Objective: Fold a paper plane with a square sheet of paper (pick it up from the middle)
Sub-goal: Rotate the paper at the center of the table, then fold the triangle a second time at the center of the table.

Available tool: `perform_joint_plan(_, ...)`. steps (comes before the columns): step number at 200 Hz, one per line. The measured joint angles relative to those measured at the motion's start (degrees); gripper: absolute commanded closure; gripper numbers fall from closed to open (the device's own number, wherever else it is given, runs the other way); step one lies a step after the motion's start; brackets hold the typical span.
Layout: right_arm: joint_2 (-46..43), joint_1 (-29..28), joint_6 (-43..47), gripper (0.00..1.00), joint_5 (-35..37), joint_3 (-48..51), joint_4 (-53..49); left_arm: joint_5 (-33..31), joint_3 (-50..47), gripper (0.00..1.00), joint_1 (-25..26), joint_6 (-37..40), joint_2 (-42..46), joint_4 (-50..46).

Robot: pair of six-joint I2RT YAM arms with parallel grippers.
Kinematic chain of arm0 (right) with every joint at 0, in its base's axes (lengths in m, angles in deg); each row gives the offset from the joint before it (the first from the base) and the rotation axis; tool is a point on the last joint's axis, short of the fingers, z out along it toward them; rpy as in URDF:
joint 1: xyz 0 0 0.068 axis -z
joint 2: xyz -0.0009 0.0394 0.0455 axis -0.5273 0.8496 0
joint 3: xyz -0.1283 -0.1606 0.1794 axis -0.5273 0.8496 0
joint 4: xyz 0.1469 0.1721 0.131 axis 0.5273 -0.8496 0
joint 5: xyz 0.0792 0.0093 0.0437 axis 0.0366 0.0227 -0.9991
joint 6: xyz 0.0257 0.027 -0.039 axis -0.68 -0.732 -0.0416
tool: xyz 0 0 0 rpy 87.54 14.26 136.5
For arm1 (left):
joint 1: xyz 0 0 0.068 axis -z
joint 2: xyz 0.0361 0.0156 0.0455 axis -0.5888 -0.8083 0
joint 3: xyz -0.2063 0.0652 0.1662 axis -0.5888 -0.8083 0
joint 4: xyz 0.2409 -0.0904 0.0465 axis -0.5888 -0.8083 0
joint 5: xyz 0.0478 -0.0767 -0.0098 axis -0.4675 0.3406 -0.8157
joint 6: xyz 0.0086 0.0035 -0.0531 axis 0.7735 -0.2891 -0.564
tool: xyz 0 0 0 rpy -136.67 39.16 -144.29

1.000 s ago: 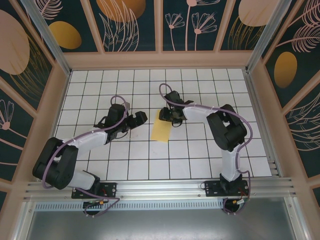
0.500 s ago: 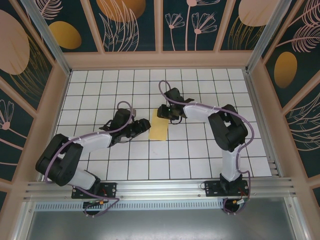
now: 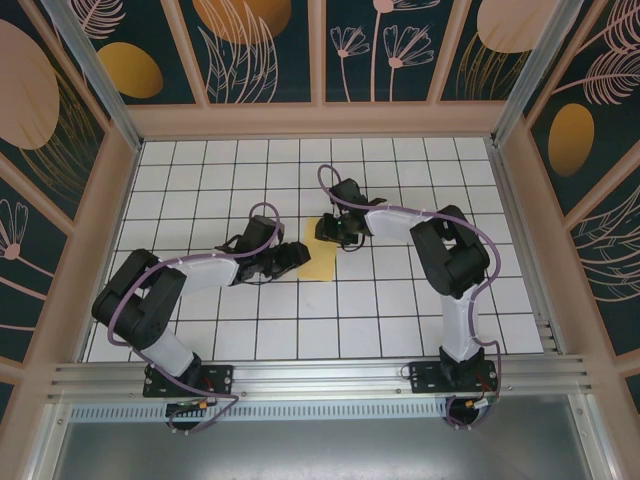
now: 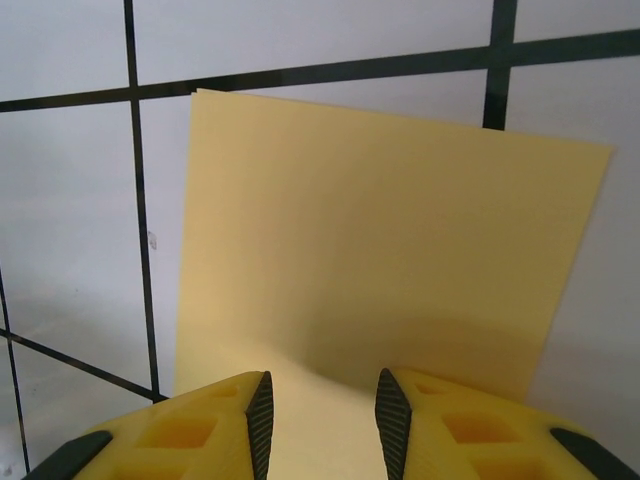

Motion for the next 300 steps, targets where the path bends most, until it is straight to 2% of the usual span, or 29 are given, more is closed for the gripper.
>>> perform_joint_plan(100,-0.6,3.6,-0.7,0.66,-8.5,5.6,8.2,-0.5,2.3,0.36,1.6,0.4,-1.3,-5.0)
perform_joint_plan(173,-0.6,4.1,-1.2,0.66,-9.9,6.3,9.4,0.3,3.6,0.38,2.0,0.5,-2.5,-5.8)
perform_joint_plan(246,-0.6,4.2,-1.1,0.66,-10.0,6.3,9.4,2.4,3.5,0.34,2.0,1.6,-2.3,-1.6)
perform_joint_plan(300,-0.8,4.2,-1.2,0.66,-10.0,6.9,10.3,0.8,4.6,0.34,2.0,3.9,-3.7,2.9)
